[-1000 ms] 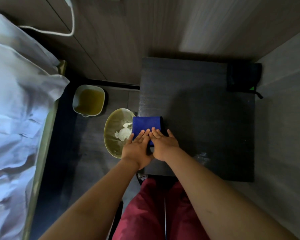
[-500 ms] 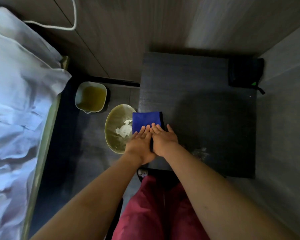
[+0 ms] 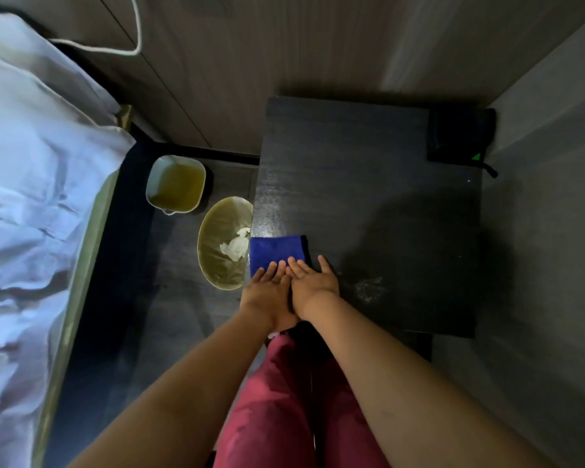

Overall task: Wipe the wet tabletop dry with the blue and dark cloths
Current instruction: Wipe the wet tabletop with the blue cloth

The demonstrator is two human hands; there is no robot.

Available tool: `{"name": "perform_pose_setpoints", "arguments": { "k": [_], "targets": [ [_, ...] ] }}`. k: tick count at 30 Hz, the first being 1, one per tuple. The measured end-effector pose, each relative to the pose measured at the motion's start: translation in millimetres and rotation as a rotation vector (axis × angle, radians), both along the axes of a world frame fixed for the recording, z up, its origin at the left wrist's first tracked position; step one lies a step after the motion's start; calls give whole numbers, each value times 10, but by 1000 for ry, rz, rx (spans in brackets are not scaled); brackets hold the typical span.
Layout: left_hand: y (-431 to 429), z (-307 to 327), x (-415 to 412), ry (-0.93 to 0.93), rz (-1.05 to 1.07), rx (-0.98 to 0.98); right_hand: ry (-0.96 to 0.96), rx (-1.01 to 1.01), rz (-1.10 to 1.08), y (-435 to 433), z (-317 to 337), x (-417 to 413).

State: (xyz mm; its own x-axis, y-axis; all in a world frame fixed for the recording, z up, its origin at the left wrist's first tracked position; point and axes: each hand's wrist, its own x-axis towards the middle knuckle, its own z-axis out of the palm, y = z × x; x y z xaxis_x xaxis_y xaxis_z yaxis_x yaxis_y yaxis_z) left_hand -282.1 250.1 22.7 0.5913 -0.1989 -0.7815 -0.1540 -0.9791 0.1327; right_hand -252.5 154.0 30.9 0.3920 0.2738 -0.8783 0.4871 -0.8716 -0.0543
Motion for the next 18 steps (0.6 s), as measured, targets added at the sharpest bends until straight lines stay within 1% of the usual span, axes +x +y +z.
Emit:
{"name": "perform_pose_setpoints", "arguments": {
  "k": [7, 11, 18],
  "targets": [
    [-397, 12, -24, 21, -15, -61, -2, -3, -30, -440, 12, -48],
    [-739, 24, -51, 31, -50, -97, 20, 4, -103, -808, 38, -86],
    [-1171, 12, -64, 60, -115, -102, 27, -14, -164, -1239, 71, -139]
  ]
}}
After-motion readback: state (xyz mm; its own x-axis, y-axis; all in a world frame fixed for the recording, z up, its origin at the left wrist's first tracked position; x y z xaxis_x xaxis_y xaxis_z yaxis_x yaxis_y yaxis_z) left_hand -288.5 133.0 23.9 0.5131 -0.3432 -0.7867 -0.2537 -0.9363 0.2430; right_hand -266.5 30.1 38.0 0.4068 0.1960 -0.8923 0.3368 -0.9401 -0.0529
